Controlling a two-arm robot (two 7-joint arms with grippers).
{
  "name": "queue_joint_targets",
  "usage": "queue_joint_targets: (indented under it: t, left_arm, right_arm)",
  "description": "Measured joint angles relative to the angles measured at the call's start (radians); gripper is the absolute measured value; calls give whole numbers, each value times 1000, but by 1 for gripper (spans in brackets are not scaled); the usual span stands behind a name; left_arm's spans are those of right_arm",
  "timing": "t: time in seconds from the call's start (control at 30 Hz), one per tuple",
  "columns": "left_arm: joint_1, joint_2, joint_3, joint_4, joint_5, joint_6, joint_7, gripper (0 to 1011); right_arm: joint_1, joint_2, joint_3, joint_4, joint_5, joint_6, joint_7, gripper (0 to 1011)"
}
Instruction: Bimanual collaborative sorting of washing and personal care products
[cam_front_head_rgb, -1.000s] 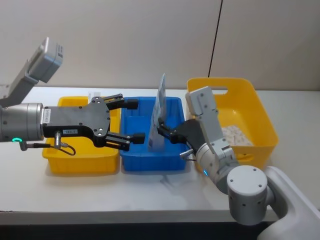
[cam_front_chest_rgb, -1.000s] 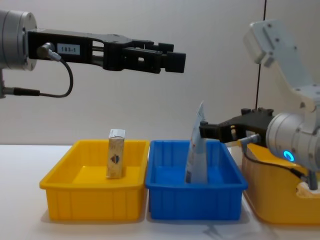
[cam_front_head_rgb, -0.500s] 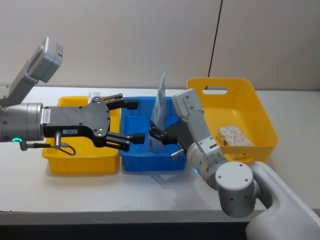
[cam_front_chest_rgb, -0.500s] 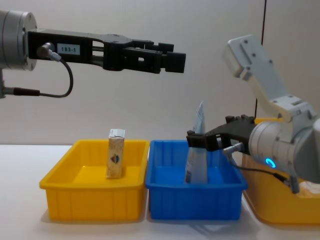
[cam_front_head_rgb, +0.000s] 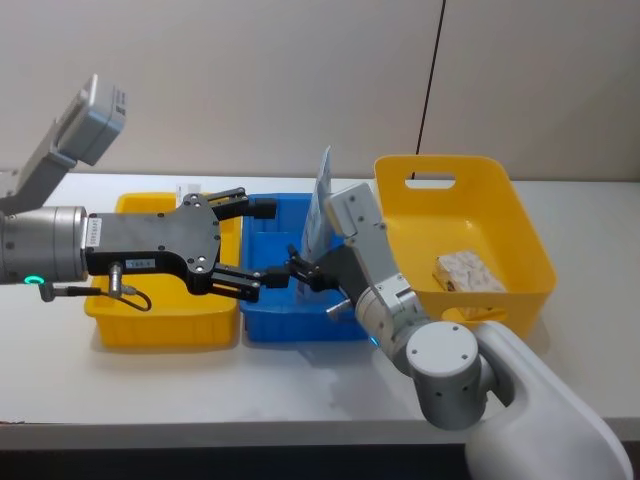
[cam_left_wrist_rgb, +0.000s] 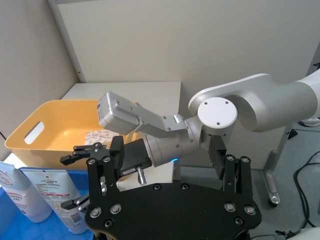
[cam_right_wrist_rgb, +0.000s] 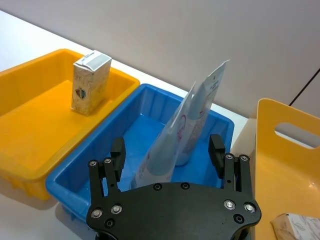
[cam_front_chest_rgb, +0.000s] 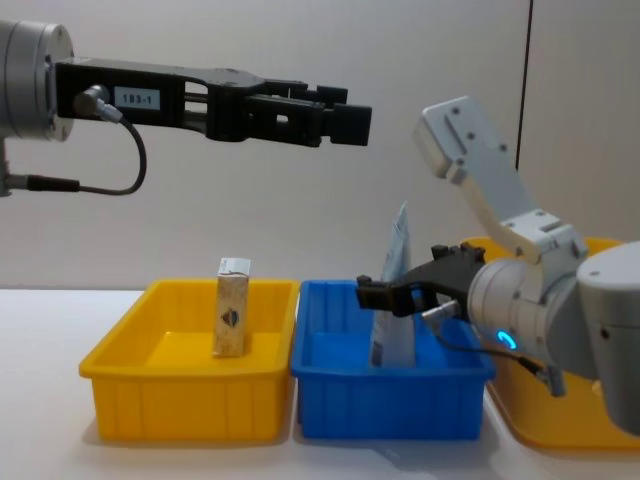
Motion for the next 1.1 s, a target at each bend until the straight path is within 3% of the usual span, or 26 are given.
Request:
queue_joint_targets:
  t: [0.5,0.73,0.87,0.93,1.1]
  left_arm:
    - [0,0,0,0,0,0,0,1002]
    - [0,0,0,0,0,0,0,1001]
    - [0,0,0,0,0,0,0,1002]
    - [0,0,0,0,0,0,0,1001]
    - [0,0,0,0,0,0,0,1002]
  right_arm:
    - [37,-47,3,87,-24,-27,-30,979]
    - [46,-65,13,111,-27,-34,-43,812]
    - [48,-75,19,119,-28,-35,-49,657]
    - [48,-78,22,121,-29,-35,-52,640]
    - [45,-83,28,118,-29,-34,-54,452]
